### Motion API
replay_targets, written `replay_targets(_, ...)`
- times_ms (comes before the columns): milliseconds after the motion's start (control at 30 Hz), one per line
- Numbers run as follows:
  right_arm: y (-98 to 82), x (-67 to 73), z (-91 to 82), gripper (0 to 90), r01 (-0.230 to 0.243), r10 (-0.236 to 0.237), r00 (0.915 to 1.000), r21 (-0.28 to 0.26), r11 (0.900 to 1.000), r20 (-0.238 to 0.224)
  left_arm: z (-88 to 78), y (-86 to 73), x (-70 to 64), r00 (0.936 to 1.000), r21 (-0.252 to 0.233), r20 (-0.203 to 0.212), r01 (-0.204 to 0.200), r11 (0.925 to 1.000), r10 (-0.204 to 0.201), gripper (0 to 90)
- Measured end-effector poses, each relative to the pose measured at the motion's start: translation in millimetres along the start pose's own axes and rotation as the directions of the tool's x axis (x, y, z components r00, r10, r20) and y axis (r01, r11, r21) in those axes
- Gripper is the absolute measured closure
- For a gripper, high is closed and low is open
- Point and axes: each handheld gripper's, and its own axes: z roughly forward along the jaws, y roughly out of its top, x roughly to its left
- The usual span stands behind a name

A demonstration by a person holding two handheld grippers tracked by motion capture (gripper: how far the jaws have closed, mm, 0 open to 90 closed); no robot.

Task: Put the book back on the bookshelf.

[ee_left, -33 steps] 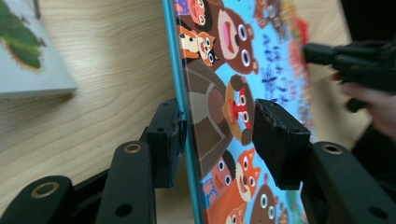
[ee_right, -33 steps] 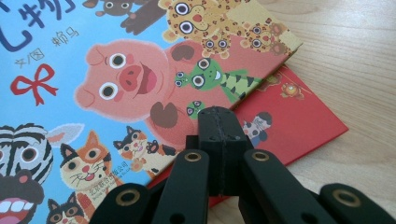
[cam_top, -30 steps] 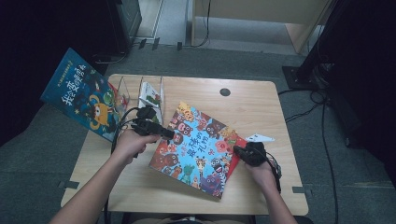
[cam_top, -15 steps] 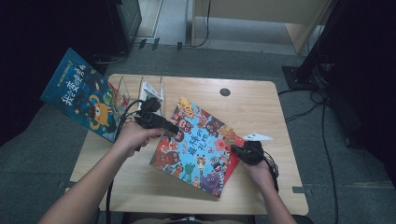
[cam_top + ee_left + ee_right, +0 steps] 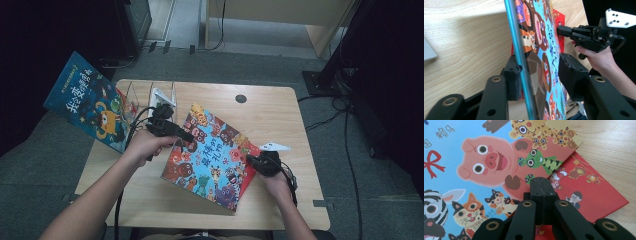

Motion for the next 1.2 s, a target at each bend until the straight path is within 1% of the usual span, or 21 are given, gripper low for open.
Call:
replay_targets(67, 0.1, 0.1, 0.1, 90.0, 0.0, 0.0, 1.0, 0.001, 1.0, 0.001, 1.8, 1.3, -1.3, 1.0, 0.011, 0.005, 0.0, 0.9999, -0.001, 57.1)
replay_targets(133, 0.2, 0.5, 0.4, 90.0, 0.0, 0.0, 1.0, 0.0, 1.0, -0.001, 8.0, 2.8, -2.3, 0.9994, 0.043, 0.031, 0.012, 0.999, -0.014, 57.3)
replay_targets(167, 0.3, 0.9, 0.9, 90.0, 0.001, -0.001, 1.0, -0.002, 1.0, -0.002, 12.7, 3.6, -3.2, 0.9985, 0.071, 0.053, 0.009, 0.9975, -0.012, 58.6)
replay_targets(200, 0.3, 1.5, 1.3, 90.0, 0.0, 0.0, 1.0, -0.003, 1.0, -0.004, 17.9, 3.7, -5.6, 0.9985, 0.087, 0.054, 0.003, 0.9962, -0.008, 58.6)
replay_targets(233, 0.3, 2.1, 2.2, 90.0, 0.008, -0.008, 0.9999, -0.008, 1.0, -0.006, 21.7, 4.1, -8.3, 0.9993, 0.095, 0.036, -0.006, 0.9954, 0.002, 58.6)
replay_targets(267, 0.3, 3.5, 2.8, 90.0, 0.019, -0.019, 0.9998, -0.009, 1.0, -0.003, 22.0, 4.6, -8.1, 0.9983, 0.085, 0.057, -0.013, 0.9963, 0.008, 60.6)
replay_targets(300, 0.5, 4.2, 2.6, 90.0, 0.027, -0.027, 0.9996, -0.007, 1.0, 0.001, 21.4, 5.1, -7.4, 0.9968, 0.072, 0.08, -0.007, 0.9974, 0.001, 63.3)
replay_targets(333, 0.5, 4.3, 2.6, 90.0, 0.03, -0.03, 0.9995, -0.006, 1.0, 0.001, 20.9, 5.6, -7.1, 0.9967, 0.068, 0.081, -0.001, 0.9977, -0.004, 65.6)
replay_targets(400, 0.3, 3.9, 2.6, 90.0, 0.036, -0.036, 0.9993, -0.008, 0.999, -0.002, 21.2, 6.2, -6.7, 0.9987, 0.087, 0.051, -0.002, 0.9962, -0.002, 67.5)
replay_targets(500, 0.3, 3.9, 2.9, 90.0, 0.043, -0.043, 0.9991, -0.01, 0.999, -0.005, 20.8, 7.5, -4.0, 0.997, 0.099, 0.074, 0.017, 0.9949, -0.025, 70.0)
replay_targets(600, 0.6, 4.3, 3.1, 89.3, 0.051, -0.051, 0.9987, -0.011, 0.999, -0.001, 19.3, 10.2, -3.0, 0.9943, 0.113, 0.1, 0.026, 0.9933, -0.037, 71.9)
replay_targets(667, 0.8, 4.6, 3.3, 85.0, 0.053, -0.053, 0.9986, -0.013, 0.998, 0.001, 17.1, 12.5, -2.7, 0.9932, 0.116, 0.109, 0.027, 0.9929, -0.04, 73.6)
replay_targets(700, 1.0, 4.8, 3.5, 83.2, 0.053, -0.053, 0.9986, -0.015, 0.998, -0.001, 15.5, 14.0, -1.8, 0.9917, 0.119, 0.119, 0.034, 0.9923, -0.048, 74.5)
replay_targets(733, 1.1, 4.8, 3.9, 81.3, 0.062, -0.062, 0.998, -0.017, 0.998, -0.007, 13.5, 15.6, -1.5, 0.9896, 0.12, 0.132, 0.042, 0.9919, -0.058, 75.8)
replay_targets(833, 1.4, 7.1, 5.6, 76.5, 0.09, -0.091, 0.9958, -0.022, 0.996, -0.016, 9.1, 19.9, -2.2, 0.9884, 0.141, 0.137, 0.045, 0.989, -0.064, 77.5)
replay_targets(867, 1.3, 7.8, 6.0, 74.8, 0.098, -0.098, 0.995, -0.023, 0.995, -0.018, 7.5, 21.2, -3.4, 0.9892, 0.14, 0.131, 0.047, 0.989, -0.065, 78.0)
replay_targets(933, 1.6, 8.3, 7.1, 71.8, 0.107, -0.108, 0.9936, -0.029, 0.994, -0.031, 4.2, 23.8, -5.8, 0.9914, 0.146, 0.118, 0.038, 0.9886, -0.055, 78.2)
replay_targets(967, 1.6, 9.4, 7.7, 71.0, 0.108, -0.109, 0.9932, -0.028, 0.994, -0.042, 2.4, 24.9, -7.3, 0.9924, 0.139, 0.11, 0.038, 0.9896, -0.054, 78.3)
replay_targets(1067, 1.7, 13.6, 10.0, 71.2, 0.141, -0.142, 0.9878, -0.032, 0.99, -0.062, -2.9, 29.3, -11.3, 0.9952, 0.136, 0.089, 0.029, 0.9902, -0.042, 78.6)
replay_targets(1100, 1.6, 15.6, 10.5, 72.4, 0.14, -0.142, 0.9875, -0.03, 0.99, -0.07, -4.0, 30.2, -12.4, 0.9964, 0.134, 0.077, 0.025, 0.9907, -0.035, 78.7)
replay_targets(1200, 1.8, 20.0, 11.9, 77.6, 0.153, -0.154, 0.9837, -0.024, 0.988, -0.092, -7.5, 33.6, -15.3, 0.9978, 0.127, 0.059, 0.024, 0.9916, -0.032, 79.1)
